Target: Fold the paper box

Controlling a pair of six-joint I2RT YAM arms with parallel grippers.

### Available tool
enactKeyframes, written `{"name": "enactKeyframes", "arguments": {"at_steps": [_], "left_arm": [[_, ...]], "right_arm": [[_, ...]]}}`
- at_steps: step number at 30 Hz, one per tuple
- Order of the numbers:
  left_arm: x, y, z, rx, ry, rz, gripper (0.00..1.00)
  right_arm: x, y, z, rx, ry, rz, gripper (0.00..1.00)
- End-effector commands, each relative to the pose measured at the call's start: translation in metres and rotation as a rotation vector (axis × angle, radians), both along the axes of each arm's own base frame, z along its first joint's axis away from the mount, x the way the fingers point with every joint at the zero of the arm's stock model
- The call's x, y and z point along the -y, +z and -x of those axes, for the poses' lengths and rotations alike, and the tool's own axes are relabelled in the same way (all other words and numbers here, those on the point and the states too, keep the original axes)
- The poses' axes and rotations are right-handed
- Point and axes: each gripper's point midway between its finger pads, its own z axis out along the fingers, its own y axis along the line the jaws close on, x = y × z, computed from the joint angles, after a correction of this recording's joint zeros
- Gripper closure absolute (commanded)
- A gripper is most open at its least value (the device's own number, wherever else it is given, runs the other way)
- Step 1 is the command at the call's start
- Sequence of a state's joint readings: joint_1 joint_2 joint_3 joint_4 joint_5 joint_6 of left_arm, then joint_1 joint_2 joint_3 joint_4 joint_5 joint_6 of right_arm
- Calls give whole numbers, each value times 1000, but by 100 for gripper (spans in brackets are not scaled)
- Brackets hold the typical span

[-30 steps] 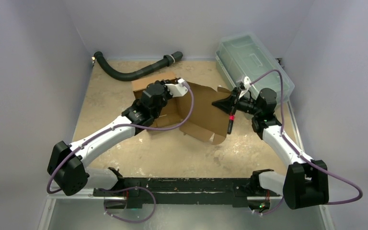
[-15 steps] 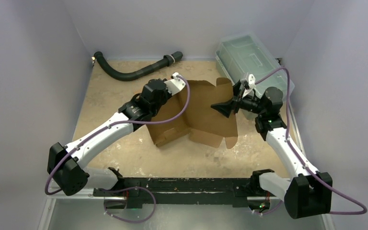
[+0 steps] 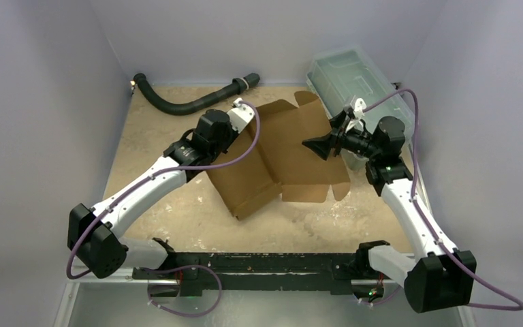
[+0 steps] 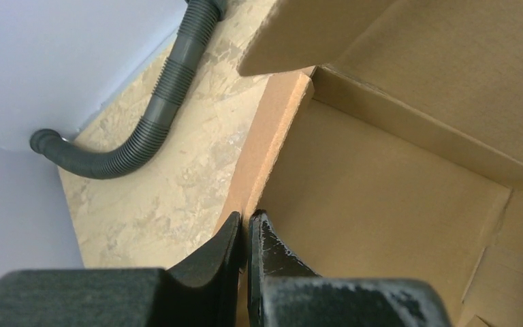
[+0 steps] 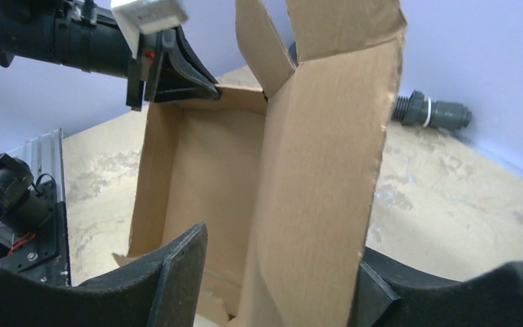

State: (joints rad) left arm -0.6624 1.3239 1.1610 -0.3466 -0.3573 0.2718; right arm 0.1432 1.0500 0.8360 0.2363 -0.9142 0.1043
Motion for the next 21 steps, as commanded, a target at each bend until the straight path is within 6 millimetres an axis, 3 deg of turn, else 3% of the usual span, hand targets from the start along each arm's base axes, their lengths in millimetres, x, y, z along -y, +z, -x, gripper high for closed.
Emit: {"name": "enactKeyframes", "arguments": {"at_steps": [1, 15, 21], "left_arm": [[-1, 13, -6, 22, 11, 175, 100], [6, 5, -6, 11, -16, 220, 100], [6, -2, -4, -2, -16, 225, 100]], "right_arm": [[2, -4, -9, -28, -31, 20, 40], [0, -10, -14, -34, -36, 34, 100], [4, -5, -15, -12, -71, 36, 100]]}}
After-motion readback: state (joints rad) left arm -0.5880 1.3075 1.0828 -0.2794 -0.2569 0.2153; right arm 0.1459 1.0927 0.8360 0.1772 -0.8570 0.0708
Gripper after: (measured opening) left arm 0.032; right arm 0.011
